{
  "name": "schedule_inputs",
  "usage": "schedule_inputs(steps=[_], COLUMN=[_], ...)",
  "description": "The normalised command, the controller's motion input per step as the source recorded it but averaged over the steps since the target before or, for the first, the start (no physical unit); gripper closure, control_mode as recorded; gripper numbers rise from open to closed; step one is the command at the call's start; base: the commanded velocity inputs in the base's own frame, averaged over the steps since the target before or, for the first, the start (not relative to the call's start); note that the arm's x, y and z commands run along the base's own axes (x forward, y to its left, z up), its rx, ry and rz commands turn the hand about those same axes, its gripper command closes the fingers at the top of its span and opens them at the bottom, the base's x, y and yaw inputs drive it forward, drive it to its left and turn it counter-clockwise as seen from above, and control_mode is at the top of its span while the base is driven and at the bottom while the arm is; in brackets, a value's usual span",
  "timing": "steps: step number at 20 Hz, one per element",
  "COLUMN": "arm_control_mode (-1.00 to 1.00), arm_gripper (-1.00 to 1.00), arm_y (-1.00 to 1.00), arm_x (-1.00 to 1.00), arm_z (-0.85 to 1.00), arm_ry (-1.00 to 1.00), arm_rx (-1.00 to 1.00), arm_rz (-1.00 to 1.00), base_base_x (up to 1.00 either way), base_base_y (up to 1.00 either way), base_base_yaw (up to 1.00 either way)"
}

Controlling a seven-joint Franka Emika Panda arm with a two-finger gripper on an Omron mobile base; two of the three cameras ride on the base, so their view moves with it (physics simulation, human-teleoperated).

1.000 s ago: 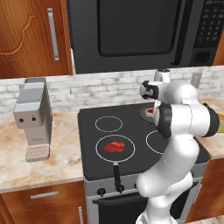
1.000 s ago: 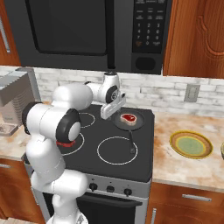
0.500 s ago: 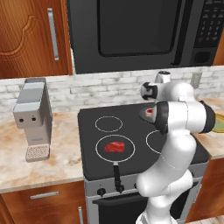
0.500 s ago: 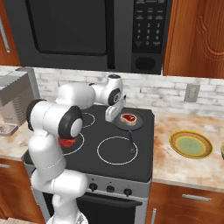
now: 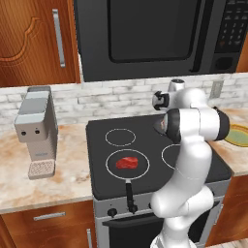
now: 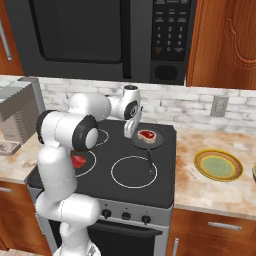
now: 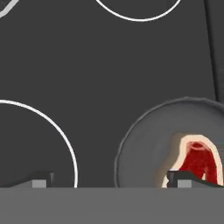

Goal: Place one of the steaks on the plate and the other in the bowl. Then place the bowl in the fridge.

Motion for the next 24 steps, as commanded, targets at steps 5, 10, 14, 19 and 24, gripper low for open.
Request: schedule_inputs(steps=[5, 10, 14, 19, 24], arm_control_mode=[-1.0, -1.0, -1.0, -1.0, -1.0], arm_gripper=[-1.0, -1.0, -1.0, -1.0, -1.0], arm_y=[-0.16, -0.02, 0.0, 0.0, 0.0], arm_x=[0.51, 0.22, 0.32, 0.09, 0.14], arm_z=[-0.05, -0.11, -0.18, -0.35, -0.04], arm_ry=[0.01, 0.0, -0.08, 0.0, 0.02], arm_rx=[0.04, 0.01, 0.0, 0.0, -0.04], arm_rz=[0.27, 0.23, 0.15, 0.02, 0.0], base_base_x=[0.0, 0.0, 0.0, 0.0, 0.0], base_base_y=[0.0, 0.0, 0.0, 0.0, 0.0], base_base_yaw=[0.0, 0.0, 0.0, 0.0, 0.0])
